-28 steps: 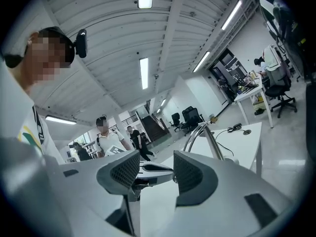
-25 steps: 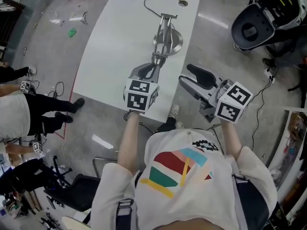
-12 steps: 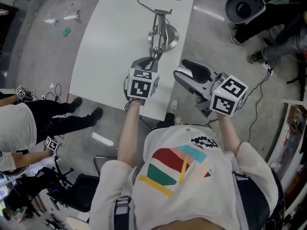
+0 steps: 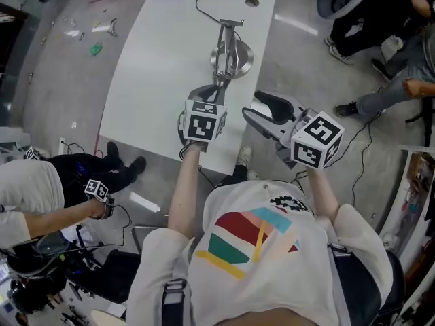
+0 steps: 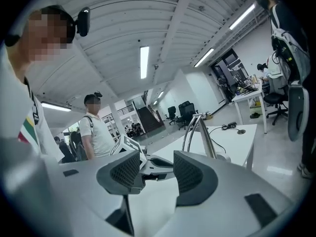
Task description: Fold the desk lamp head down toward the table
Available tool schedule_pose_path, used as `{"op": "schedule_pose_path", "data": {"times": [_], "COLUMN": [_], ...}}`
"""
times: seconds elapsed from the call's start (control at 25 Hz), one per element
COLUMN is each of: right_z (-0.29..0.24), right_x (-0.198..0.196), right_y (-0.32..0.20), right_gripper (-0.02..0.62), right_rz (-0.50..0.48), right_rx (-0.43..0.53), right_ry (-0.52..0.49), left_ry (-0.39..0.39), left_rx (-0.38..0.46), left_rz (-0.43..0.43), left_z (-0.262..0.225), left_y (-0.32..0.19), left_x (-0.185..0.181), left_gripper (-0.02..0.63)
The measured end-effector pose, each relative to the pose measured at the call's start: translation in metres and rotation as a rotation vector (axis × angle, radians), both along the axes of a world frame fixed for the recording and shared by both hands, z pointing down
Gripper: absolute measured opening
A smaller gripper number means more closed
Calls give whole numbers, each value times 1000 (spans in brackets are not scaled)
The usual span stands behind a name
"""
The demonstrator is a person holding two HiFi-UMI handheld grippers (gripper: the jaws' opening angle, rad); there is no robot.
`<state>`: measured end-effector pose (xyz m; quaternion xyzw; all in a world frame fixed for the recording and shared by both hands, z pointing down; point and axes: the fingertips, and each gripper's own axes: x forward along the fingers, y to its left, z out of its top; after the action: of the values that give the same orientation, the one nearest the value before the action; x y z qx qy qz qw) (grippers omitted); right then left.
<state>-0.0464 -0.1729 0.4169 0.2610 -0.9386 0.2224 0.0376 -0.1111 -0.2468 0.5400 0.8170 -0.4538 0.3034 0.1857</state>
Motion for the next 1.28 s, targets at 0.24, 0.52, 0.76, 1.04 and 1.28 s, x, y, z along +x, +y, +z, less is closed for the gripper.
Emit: {"op": "schedule_pose_path", "data": {"times": [0.24, 0.52, 0.76, 1.04, 1.28], "right_z": [-11, -47, -85, -128, -110], "right_x": [9, 30, 51, 54, 53], "right_y": [1, 5, 15, 23, 27], "right_gripper": [215, 215, 215, 215, 213], "right_rz": [33, 121, 198, 274, 255], "right_rx": [34, 115, 224, 292, 310], "right_ry": [-28, -103, -178, -170, -103], "left_ry": [123, 411, 512, 531, 528], "left_rx": [116, 418, 598, 641, 629], "left_rz": [-109, -145, -182, -208, -218], "left_z": [-43, -173, -228, -267, -255], "left_y": [7, 50, 91, 111, 114], "left_x": [-14, -14, -9, -21, -14], "left_gripper": [89, 89, 89, 89, 89]}}
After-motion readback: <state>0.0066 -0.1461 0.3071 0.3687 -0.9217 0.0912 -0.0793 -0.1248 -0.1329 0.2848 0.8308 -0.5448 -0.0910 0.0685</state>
